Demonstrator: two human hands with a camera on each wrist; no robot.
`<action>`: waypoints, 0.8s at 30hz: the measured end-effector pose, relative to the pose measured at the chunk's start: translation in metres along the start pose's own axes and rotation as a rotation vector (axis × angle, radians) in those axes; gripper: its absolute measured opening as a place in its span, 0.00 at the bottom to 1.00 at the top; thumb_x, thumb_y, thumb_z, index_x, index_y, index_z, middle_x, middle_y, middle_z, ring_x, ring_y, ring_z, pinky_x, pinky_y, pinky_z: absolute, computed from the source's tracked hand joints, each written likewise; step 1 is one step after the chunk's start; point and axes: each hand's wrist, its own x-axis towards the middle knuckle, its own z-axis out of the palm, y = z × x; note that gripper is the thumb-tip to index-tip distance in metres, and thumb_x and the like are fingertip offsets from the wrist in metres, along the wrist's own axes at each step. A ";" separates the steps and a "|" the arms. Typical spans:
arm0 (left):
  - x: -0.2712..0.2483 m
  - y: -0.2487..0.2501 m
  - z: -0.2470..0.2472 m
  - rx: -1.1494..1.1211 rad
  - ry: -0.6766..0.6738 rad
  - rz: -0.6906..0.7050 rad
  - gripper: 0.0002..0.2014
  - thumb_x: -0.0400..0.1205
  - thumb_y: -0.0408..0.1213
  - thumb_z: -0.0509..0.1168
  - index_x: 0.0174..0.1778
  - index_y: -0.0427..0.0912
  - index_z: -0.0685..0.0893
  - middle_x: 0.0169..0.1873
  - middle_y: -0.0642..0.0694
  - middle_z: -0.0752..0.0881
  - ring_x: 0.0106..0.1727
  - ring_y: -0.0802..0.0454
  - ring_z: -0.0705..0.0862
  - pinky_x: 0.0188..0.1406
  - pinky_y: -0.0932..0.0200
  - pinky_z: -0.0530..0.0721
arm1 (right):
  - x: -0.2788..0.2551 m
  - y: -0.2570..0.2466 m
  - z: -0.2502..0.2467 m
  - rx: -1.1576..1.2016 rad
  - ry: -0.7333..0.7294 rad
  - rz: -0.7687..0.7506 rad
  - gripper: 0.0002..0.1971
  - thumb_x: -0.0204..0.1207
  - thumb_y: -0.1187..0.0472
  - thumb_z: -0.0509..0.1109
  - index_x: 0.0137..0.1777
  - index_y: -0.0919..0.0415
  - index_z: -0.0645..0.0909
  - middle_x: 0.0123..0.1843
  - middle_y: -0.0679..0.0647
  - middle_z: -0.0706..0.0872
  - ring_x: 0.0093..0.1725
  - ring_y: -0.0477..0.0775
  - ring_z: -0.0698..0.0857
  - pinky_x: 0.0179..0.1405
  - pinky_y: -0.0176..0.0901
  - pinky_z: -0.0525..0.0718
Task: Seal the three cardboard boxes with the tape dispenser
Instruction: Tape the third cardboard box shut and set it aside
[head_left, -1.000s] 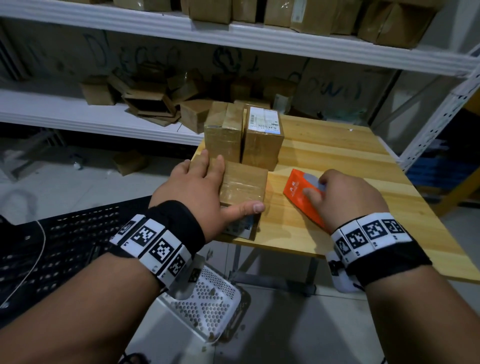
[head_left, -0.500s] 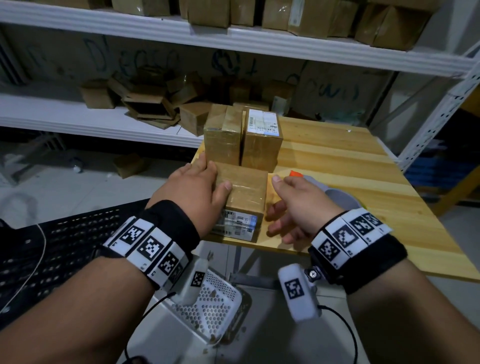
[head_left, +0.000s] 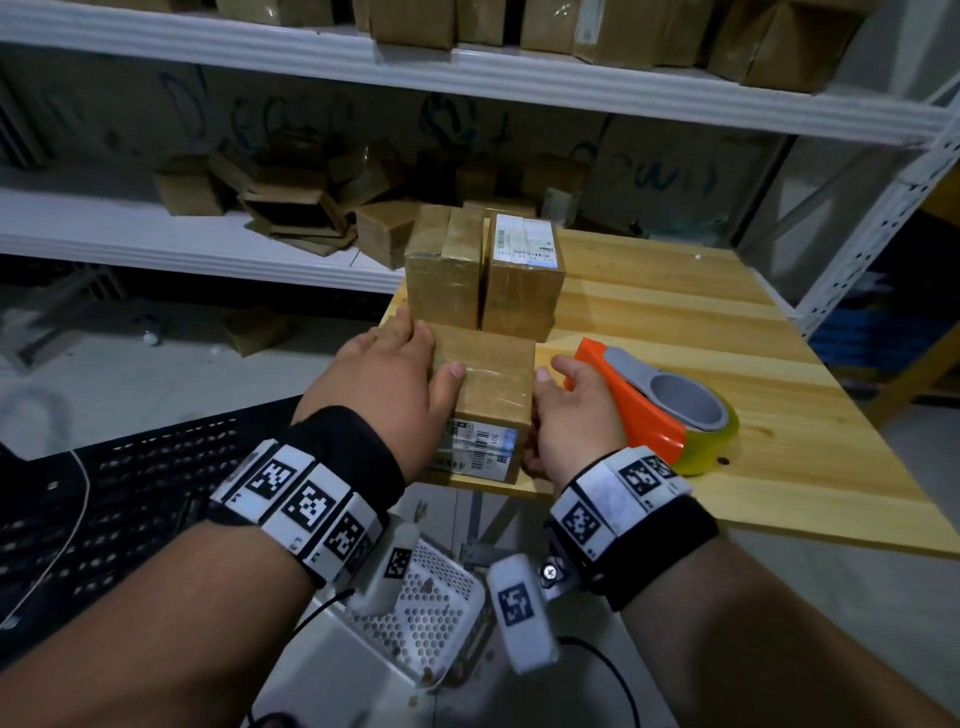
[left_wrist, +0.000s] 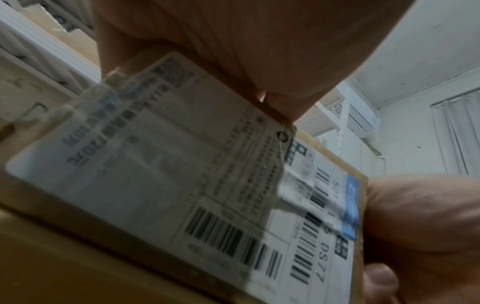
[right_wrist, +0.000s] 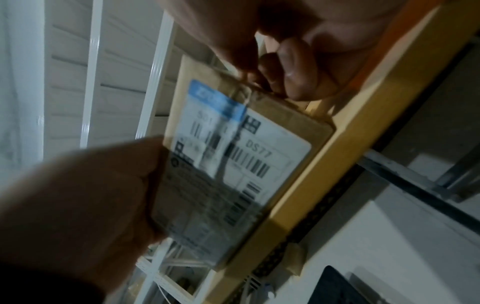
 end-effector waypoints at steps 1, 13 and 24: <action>0.000 0.000 0.000 0.003 0.000 -0.004 0.31 0.90 0.56 0.44 0.87 0.44 0.62 0.89 0.40 0.56 0.87 0.39 0.59 0.85 0.49 0.55 | -0.001 0.002 0.002 -0.045 0.008 0.006 0.21 0.87 0.49 0.65 0.79 0.43 0.72 0.70 0.57 0.86 0.64 0.63 0.88 0.62 0.65 0.88; -0.007 -0.005 -0.010 -0.521 0.110 -0.177 0.36 0.81 0.67 0.61 0.79 0.46 0.73 0.75 0.45 0.77 0.71 0.48 0.77 0.64 0.52 0.75 | -0.023 -0.039 -0.014 0.004 -0.068 -0.084 0.57 0.59 0.09 0.52 0.66 0.60 0.85 0.64 0.61 0.90 0.65 0.67 0.88 0.70 0.68 0.84; 0.006 -0.008 0.013 -1.232 0.050 -0.222 0.19 0.82 0.54 0.71 0.62 0.45 0.87 0.49 0.46 0.94 0.47 0.51 0.93 0.52 0.50 0.91 | -0.036 -0.025 0.007 -0.014 -0.090 -0.158 0.56 0.53 0.18 0.78 0.77 0.54 0.80 0.70 0.49 0.90 0.70 0.53 0.88 0.74 0.60 0.85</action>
